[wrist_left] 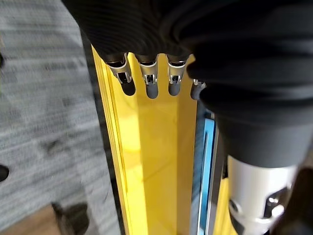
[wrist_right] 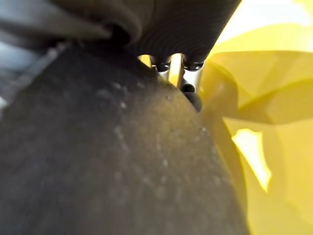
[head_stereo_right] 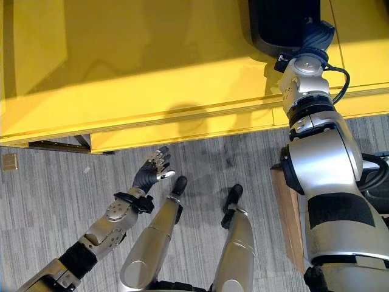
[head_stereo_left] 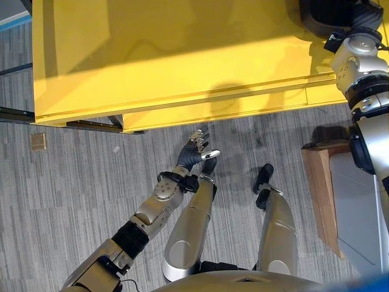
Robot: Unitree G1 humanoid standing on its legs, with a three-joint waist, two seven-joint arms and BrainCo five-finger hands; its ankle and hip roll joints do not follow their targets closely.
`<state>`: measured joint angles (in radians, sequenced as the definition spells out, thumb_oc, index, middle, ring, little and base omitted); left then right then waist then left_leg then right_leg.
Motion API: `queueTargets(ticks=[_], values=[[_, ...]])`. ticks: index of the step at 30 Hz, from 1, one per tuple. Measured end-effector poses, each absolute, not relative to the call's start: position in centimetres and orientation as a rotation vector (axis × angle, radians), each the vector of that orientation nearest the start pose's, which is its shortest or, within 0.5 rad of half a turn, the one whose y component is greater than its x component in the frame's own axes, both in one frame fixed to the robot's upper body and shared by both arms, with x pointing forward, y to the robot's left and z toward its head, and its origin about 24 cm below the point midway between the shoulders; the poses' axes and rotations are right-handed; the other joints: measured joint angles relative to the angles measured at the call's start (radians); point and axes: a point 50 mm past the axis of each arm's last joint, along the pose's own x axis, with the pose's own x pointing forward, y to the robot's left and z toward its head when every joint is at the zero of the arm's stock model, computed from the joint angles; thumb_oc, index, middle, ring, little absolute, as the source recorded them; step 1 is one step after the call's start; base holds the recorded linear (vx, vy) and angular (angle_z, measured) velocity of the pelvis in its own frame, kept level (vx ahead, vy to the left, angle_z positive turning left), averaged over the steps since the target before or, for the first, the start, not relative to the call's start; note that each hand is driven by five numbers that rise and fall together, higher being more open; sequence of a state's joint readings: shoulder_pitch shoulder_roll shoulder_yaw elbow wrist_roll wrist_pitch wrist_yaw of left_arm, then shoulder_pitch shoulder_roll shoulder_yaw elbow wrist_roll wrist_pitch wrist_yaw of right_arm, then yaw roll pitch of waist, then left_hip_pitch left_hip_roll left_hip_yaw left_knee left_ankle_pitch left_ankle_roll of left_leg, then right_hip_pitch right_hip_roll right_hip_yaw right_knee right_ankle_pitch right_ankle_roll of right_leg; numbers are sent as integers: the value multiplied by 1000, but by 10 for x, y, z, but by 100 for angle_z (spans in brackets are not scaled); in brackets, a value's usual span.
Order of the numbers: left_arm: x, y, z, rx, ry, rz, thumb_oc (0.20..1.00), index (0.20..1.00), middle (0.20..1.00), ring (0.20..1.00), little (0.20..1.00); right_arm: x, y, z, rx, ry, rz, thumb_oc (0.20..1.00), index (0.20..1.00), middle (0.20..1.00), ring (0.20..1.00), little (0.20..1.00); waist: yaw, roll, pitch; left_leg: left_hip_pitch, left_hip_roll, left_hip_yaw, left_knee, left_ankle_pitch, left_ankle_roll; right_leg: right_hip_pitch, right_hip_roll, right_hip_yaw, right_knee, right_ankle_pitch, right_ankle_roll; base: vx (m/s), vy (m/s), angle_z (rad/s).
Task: Move parts from the plastic box to the shelf.
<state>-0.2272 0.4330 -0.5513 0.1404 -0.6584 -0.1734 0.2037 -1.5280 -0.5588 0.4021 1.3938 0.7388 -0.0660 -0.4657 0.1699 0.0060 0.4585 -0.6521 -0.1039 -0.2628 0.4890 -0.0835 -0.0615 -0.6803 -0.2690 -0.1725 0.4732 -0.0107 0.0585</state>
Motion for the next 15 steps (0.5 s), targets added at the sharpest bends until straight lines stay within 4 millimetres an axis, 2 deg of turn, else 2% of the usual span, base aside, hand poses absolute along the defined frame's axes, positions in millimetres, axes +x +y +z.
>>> queueTargets(ticks=[3,8,15], values=[[278,144,49,-174,11,-132,1000,1000,1000,1000,1000,412,-251,307,70,-236,-631,200,200,200,200,200,1,0,0,0,0,-1,-1,0,0,1,0,-1,-2,1,0,0,0,0],[282,163,53,-188,-21,-30,1000,1000,1000,1000,1000,412,-252,306,69,-234,-639,200,200,200,200,200,5,0,0,1,0,-2,0,0,0,3,0,-2,-2,1,0,0,0,0],[282,164,54,-189,-27,-13,1000,1000,1000,1000,1000,412,-252,306,70,-234,-640,200,200,200,200,200,7,0,0,1,0,-1,0,0,0,3,0,-2,-3,2,0,0,0,0]])
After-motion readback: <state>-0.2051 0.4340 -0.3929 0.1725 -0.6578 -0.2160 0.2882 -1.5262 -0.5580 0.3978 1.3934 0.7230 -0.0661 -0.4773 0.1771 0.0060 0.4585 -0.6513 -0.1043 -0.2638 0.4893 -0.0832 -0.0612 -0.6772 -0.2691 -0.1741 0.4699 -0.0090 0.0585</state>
